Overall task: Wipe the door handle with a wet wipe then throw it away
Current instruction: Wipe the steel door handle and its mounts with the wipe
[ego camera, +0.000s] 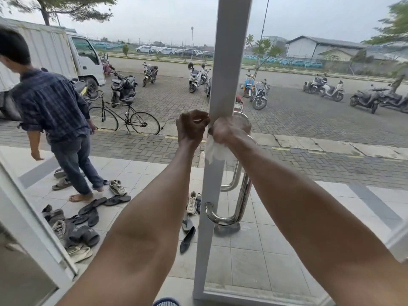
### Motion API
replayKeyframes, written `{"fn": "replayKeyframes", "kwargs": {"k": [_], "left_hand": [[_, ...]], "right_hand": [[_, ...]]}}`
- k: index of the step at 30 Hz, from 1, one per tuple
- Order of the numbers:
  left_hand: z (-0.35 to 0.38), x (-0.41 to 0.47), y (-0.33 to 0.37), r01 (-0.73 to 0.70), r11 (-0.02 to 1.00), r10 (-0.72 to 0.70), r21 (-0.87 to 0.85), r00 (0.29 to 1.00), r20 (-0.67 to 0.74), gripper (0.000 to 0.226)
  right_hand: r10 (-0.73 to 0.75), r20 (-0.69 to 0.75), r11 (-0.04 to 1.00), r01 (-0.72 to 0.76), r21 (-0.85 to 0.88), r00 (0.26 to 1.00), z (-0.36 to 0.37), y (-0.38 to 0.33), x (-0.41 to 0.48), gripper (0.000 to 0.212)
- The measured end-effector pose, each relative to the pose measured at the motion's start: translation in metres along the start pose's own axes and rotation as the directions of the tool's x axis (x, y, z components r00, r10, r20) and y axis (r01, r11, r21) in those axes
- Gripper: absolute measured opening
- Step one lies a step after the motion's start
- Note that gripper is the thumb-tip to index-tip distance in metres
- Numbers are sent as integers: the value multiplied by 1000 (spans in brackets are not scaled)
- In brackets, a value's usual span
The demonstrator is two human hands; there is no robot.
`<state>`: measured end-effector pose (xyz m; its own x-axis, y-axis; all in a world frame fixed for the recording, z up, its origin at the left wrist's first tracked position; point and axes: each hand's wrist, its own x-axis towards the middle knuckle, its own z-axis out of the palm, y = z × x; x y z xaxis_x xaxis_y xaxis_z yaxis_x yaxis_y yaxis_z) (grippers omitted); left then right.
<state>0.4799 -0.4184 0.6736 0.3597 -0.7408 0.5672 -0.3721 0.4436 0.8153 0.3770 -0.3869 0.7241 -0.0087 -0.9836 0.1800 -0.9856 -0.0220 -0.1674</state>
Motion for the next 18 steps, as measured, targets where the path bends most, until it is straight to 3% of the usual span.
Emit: {"fn": "replayKeyframes", "kwargs": {"k": [3,6,10,14,16,18], "left_hand": [[-1,2,-1,1,1000,-1,-10,1000,14,18],[-2,3,-3,-5,1000,6,-23,1000,25,19],[-1,1,-5,-17,999,18,-35,1000,22,21],[3,-6,-7,-59,998,60,18,998,-29,23],[4,-11,-7,-81,995,82,55,996,-19,23],[5,-17,-7,-152,980,152,128,988,7,28]], "right_hand": [[-34,-105,954,1,-300,994,13,-14,-5,10],[-92,-168,914,16,-406,981,20,-18,-6,11],[-89,-95,975,68,-212,991,13,-7,2,15],[-112,154,994,108,33,982,-3,13,9,25],[-142,195,989,146,-8,970,-5,17,8,24],[-128,102,991,132,-37,987,-1,14,4,11]]}}
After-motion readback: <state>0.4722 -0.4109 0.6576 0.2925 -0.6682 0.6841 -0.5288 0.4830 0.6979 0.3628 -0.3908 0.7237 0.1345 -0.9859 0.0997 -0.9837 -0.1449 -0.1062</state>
